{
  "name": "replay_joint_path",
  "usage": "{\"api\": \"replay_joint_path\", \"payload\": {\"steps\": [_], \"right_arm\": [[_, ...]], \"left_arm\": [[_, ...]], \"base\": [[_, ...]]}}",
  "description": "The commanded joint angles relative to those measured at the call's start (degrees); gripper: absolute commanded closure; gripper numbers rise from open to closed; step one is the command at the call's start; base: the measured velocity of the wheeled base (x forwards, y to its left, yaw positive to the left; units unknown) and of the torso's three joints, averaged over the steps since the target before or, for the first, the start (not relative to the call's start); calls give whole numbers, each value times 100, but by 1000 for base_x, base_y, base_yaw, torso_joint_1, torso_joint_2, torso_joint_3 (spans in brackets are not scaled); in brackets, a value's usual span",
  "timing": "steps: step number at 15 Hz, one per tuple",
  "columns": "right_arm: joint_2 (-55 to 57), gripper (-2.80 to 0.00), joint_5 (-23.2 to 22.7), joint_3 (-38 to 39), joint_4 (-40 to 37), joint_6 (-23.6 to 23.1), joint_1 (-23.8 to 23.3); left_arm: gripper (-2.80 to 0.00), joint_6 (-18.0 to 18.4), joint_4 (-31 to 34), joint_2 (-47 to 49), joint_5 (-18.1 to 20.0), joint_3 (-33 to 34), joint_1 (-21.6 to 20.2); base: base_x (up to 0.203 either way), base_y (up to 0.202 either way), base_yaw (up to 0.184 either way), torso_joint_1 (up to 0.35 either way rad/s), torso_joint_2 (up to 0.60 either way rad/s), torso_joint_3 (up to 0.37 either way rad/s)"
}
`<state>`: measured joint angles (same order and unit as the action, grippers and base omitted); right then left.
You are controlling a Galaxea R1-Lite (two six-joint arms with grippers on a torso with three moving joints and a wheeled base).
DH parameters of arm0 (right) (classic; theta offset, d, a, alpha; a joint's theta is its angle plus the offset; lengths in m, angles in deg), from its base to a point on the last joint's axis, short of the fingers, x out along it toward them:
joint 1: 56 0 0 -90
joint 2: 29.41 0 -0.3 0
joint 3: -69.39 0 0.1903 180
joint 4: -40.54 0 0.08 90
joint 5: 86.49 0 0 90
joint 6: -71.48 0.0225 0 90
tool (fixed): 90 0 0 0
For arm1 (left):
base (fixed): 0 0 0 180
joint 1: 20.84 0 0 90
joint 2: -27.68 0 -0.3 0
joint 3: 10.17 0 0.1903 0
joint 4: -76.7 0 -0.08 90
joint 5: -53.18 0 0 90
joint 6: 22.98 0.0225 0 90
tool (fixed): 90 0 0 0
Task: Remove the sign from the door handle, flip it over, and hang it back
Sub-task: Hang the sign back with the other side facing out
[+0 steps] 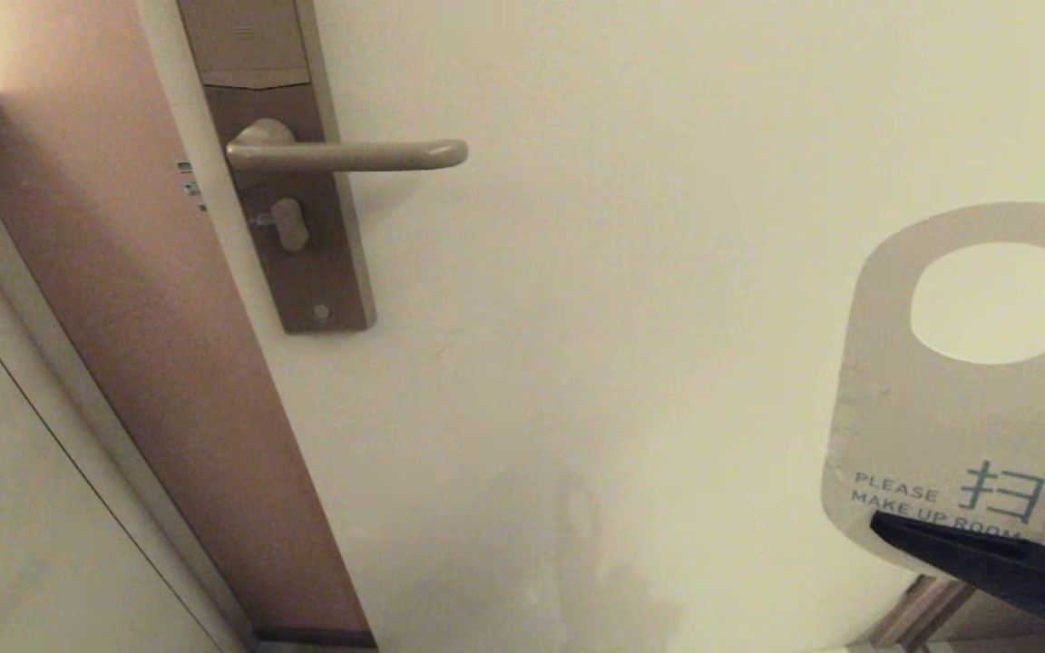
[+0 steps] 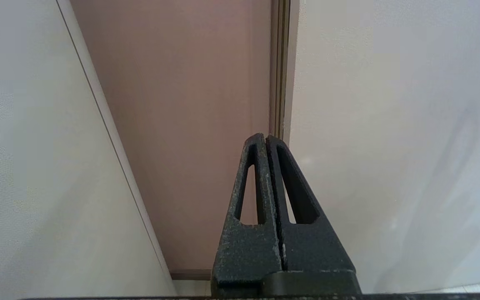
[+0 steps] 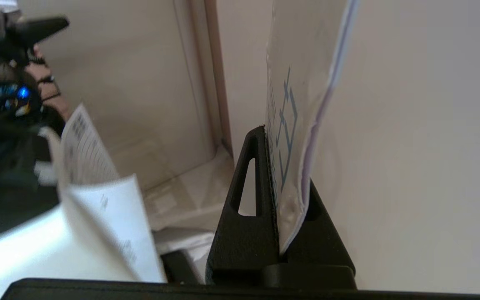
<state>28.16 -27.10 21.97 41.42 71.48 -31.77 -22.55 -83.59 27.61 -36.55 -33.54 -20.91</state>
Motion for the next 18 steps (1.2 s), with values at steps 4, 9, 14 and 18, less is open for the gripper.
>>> {"api": "replay_joint_path", "payload": {"steps": [4, 9, 14, 18], "right_arm": [[807, 0, -9, -456, 424, 0, 10], [1360, 0, 283, -804, 613, -9, 18], [1987, 0, 1145, -1309, 758, -14, 201], [2441, 0, 1375, -1961, 568, -21, 744]], "left_arm": [[0, 0, -3, 7, 0, 0, -1], [0, 1, -3, 7, 0, 0, -1], [0, 1, -3, 7, 0, 0, -1], [0, 1, -3, 7, 0, 0, -1]], "base": [[0, 0, 0, 0, 0, 0], [0, 0, 0, 0, 0, 0], [0, 0, 0, 0, 0, 0], [0, 0, 0, 0, 0, 0]]}}
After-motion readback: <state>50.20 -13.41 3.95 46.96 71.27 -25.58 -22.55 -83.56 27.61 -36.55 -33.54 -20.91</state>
